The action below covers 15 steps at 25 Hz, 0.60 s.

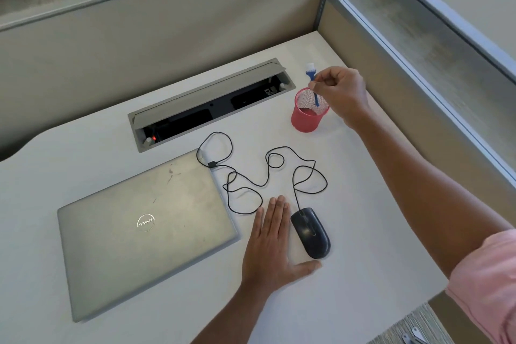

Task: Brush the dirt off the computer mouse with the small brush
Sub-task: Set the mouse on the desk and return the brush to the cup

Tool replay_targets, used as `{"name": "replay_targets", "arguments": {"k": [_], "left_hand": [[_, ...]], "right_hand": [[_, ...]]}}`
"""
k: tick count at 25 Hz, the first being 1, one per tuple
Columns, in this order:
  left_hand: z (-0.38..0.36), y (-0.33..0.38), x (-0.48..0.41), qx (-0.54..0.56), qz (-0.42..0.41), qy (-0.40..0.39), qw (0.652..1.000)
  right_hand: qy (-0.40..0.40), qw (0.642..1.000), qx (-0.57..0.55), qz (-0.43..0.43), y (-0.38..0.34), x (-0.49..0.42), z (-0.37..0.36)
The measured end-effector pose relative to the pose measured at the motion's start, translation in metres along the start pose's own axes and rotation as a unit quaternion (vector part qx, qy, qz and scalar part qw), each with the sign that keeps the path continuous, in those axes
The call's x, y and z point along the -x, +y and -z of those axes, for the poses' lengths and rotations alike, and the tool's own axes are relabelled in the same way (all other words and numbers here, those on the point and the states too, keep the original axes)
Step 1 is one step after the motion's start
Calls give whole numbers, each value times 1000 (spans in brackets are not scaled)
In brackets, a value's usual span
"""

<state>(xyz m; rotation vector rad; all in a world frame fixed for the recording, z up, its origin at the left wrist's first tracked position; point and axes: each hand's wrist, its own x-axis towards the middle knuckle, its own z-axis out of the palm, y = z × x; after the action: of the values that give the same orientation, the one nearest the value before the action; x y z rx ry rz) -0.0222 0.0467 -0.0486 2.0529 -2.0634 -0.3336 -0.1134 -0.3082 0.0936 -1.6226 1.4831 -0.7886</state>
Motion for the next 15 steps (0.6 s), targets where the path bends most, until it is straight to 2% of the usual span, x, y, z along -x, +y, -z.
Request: {"name": "replay_targets", "arguments": {"k": [3, 5, 8, 15], "left_hand": [[2, 0, -1, 3, 5, -13, 1000], [2, 0, -2, 8, 5, -14, 1000], [3, 1, -2, 12, 4, -13, 1000], [2, 0, -1, 16, 5, -11, 1000]], "right_hand": [[7, 989, 145, 0, 13, -5, -10], [-11, 981, 193, -25, 22, -8, -16], [-39, 973, 217, -67, 34, -10, -23], [-55, 964, 238, -103, 37, -7, -32]]}}
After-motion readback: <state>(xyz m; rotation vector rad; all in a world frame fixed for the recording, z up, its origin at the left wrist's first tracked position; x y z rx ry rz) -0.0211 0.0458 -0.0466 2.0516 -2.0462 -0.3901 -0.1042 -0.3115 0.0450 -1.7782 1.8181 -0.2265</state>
